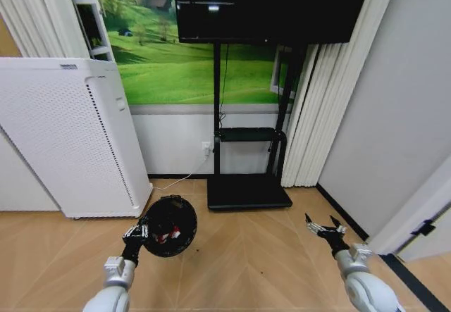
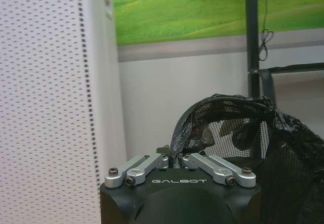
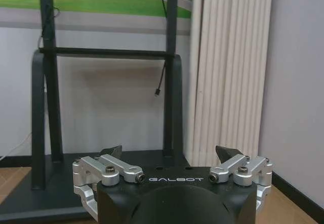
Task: Pick up the trash bin and place the garbage on the floor into it.
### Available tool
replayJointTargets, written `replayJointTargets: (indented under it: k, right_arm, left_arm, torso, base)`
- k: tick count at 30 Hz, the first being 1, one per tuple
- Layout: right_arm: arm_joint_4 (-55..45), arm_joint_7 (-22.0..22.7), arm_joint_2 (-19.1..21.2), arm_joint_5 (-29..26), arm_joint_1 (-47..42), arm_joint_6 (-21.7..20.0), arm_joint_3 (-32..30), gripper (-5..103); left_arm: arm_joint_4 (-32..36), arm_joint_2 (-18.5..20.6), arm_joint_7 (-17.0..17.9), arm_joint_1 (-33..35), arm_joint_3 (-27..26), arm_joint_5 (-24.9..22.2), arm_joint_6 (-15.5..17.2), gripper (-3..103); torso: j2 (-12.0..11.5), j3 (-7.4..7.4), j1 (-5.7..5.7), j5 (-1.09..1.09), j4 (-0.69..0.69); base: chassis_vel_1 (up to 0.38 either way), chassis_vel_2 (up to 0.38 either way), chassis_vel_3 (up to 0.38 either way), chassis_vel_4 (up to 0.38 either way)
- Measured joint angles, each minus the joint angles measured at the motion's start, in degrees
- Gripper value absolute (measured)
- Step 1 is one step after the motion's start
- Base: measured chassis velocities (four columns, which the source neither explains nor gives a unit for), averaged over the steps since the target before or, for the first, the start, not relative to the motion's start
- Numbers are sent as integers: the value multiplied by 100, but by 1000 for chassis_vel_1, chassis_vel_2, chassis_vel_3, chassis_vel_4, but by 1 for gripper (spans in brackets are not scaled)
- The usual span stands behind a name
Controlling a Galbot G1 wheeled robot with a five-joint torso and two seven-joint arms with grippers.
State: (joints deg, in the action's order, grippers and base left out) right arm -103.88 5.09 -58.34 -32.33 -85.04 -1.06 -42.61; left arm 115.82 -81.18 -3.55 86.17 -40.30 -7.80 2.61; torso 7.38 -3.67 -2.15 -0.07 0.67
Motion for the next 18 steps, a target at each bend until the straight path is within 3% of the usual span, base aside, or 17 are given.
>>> replayJointTargets:
  k: [3, 6, 8, 11, 18]
  right_arm:
    - [1, -1, -1, 0, -1, -1, 3, 100]
    - [1, -1, -1, 0, 0, 0, 3, 100]
    - [1, -1, -2, 0, 0, 0, 3, 100]
    - [-1, -2, -3, 0, -1, 0, 4, 100]
    - [0, -2, -2, 0, 0, -1, 4, 100]
  left_arm:
    - [-16, -7, 0, -14, 4, 7, -2, 6]
    - [-44, -21, 2, -20, 7, 25, -4, 6]
    - [-50, -26, 2, -21, 16, 35, -6, 6]
    - [-59, -37, 8, -22, 27, 51, -21, 6]
    - [-77, -83, 12, 30, 65, 87, -59, 6]
  torso:
    - [-1, -1, -1, 13, -2]
    - [0, 0, 0, 2, -2]
    - [0, 1, 0, 10, 0]
    - [0, 1, 0, 3, -1]
    - [0, 0, 0, 9, -1]
  base:
    - [347, 360, -377, -355]
    - [370, 372, -372, -368]
    - [363, 375, -367, -347]
    - [284, 323, -249, -286]
    - [74, 66, -63, -76]
